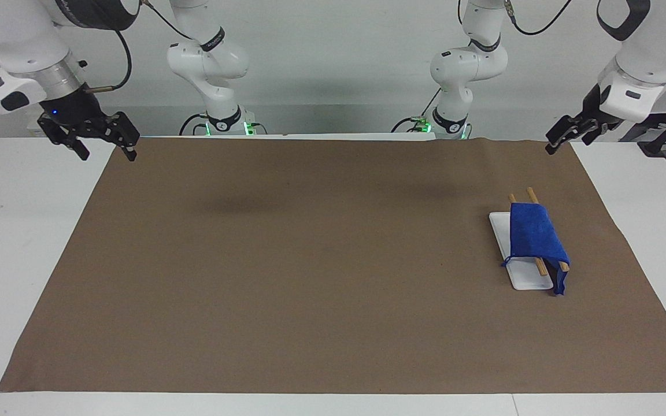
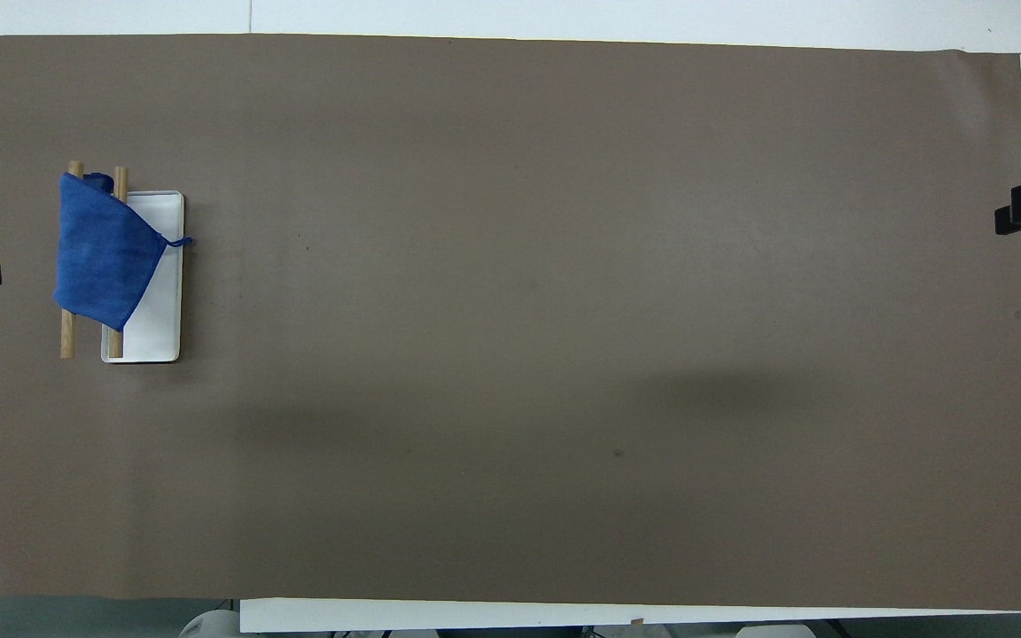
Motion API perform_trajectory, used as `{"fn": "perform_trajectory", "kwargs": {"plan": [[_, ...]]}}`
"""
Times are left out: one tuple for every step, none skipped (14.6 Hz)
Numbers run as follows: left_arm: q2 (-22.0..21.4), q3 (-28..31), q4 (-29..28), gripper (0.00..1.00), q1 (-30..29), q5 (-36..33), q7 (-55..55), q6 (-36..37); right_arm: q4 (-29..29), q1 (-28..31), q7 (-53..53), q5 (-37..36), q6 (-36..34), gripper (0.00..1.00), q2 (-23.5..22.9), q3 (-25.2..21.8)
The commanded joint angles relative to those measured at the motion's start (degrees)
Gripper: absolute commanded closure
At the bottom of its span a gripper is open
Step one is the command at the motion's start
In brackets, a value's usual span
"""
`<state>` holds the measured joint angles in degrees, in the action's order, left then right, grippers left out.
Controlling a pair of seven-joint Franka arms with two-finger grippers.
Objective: Right arm passes towel to left arm to hang
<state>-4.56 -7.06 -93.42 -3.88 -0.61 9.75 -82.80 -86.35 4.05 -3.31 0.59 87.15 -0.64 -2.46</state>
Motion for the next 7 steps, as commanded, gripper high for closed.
{"fn": "perform_trajectory", "kwargs": {"plan": [[1.66,0.99,1.4,0.0,1.5,-0.18,-3.85,2.21,-0.75,0.35,-0.82,0.03,-0.58,0.0,0.9,0.17],[2.62,1.43,1.83,0.0,1.68,0.0,-5.78,2.56,-0.75,0.26,-0.82,0.03,-0.58,0.0,0.9,0.17],[2.8,2.21,2.01,0.0,2.55,0.0,-6.23,2.91,-0.75,0.26,-0.82,0.03,-0.58,0.0,0.9,0.17],[2.89,2.74,2.19,0.0,3.0,0.09,-6.23,3.35,-0.75,0.26,-0.82,0.03,-0.58,0.0,0.9,0.17],[2.98,2.92,2.36,0.0,3.17,0.09,-6.23,3.78,-0.84,0.26,-0.82,0.03,-0.58,0.0,0.9,0.17],[3.07,3.27,2.45,0.0,3.52,0.17,-6.23,3.96,-0.84,0.34,-0.82,0.03,-0.58,0.0,0.9,0.17],[3.07,3.45,2.63,0.0,3.61,0.17,-6.23,3.96,-0.84,0.43,-0.82,0.03,-0.58,0.0,0.9,0.17]]}}
